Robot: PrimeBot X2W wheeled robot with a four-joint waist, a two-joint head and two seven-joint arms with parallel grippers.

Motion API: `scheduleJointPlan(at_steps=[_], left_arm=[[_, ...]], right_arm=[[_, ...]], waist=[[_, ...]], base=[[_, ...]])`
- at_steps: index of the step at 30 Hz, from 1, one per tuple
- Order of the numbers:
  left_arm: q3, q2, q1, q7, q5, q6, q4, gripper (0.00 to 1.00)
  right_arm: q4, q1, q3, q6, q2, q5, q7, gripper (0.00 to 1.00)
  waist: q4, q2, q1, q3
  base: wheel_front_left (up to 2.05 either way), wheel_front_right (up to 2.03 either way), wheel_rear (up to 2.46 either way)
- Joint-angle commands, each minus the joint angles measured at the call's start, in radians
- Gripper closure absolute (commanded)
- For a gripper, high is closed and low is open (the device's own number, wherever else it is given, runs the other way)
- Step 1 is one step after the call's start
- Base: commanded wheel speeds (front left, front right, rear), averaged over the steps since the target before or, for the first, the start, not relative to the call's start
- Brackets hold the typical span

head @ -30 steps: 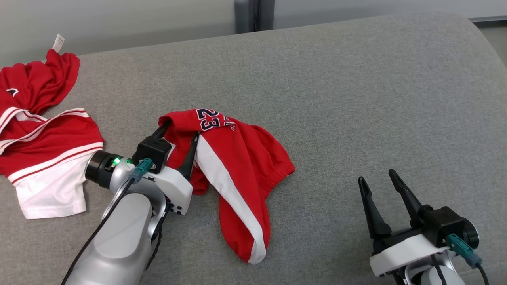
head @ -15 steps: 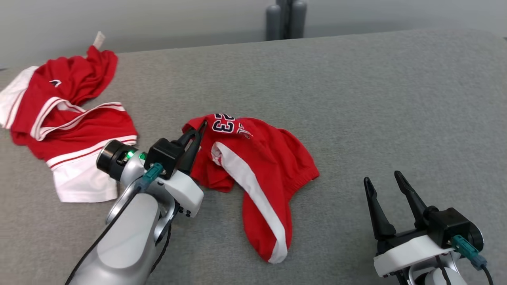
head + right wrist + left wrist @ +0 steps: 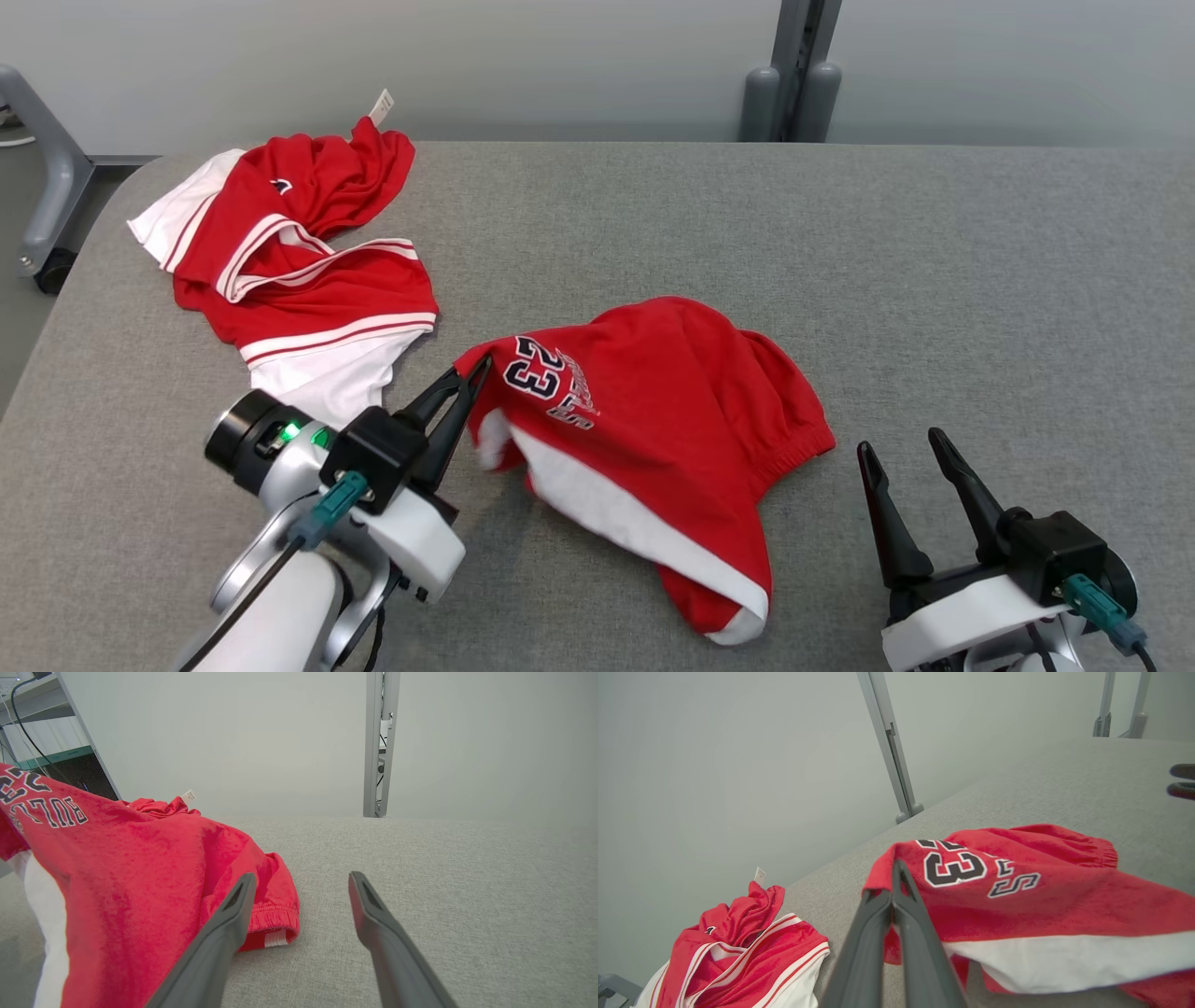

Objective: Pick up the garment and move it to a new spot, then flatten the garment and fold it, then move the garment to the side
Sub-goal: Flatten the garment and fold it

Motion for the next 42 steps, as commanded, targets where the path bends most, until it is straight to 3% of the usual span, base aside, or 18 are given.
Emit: scheduleJointPlan(at_steps=[1, 6, 10, 14, 26, 33, 35, 36, 42], left_arm=[[0.006, 0.009, 0.013, 0.008, -0.006, 0.007, -0.020, 1.00], [0.020, 0.057, 0.108, 0.128, -0.046, 0.015, -0.212, 1.00], [0.034, 0.061, 0.136, 0.166, -0.088, 0.018, -0.230, 1.00], [0.045, 0.056, 0.091, 0.167, -0.108, 0.011, -0.146, 1.00], [0.069, 0.021, -0.111, 0.109, -0.141, -0.004, 0.278, 1.00], [0.077, -0.003, -0.167, 0.024, -0.153, 0.000, 0.422, 0.98], [0.075, -0.013, -0.173, -0.005, -0.155, 0.004, 0.442, 0.51], [0.073, -0.017, -0.172, -0.019, -0.155, 0.005, 0.448, 0.00], [0.065, -0.040, -0.138, -0.089, -0.163, 0.012, 0.457, 0.00]], right_arm=[[-0.001, 0.006, -0.003, 0.000, -0.006, 0.002, -0.002, 0.00], [0.003, 0.008, 0.001, 0.000, -0.006, 0.006, -0.001, 0.00], [0.010, -0.011, 0.019, 0.000, -0.006, 0.010, -0.001, 0.00], [0.015, -0.026, 0.032, 0.000, -0.005, 0.007, -0.001, 0.00], [0.013, -0.062, 0.063, 0.000, -0.005, -0.002, -0.001, 0.00], [0.010, -0.048, 0.054, 0.000, -0.005, -0.001, -0.001, 0.00], [0.009, -0.041, 0.050, 0.000, -0.005, -0.001, -0.001, 0.00], [0.007, -0.040, 0.052, 0.000, -0.005, 0.000, -0.001, 0.00], [0.000, -0.017, 0.073, 0.000, -0.006, 0.011, -0.001, 0.00]], waist=[[0.003, 0.0000, 0.0000, -0.002], [0.002, 0.0000, 0.0000, 0.002], [-0.019, 0.0000, 0.0000, 0.014], [-0.047, 0.0000, 0.0000, 0.031], [-0.170, 0.0000, 0.0000, 0.099], [-0.192, 0.0000, 0.0000, 0.101], [-0.184, 0.0000, 0.0000, 0.094], [-0.179, 0.0000, 0.0000, 0.089], [-0.137, 0.0000, 0.0000, 0.057]], base=[[0.00, 0.00, 0.00], [0.00, 0.00, 0.00], [0.00, 0.00, 0.00], [0.00, 0.00, 0.00], [0.00, 0.00, 0.00], [0.00, 0.00, 0.00], [0.00, 0.00, 0.00], [0.00, 0.00, 0.00], [0.00, 0.00, 0.00]])
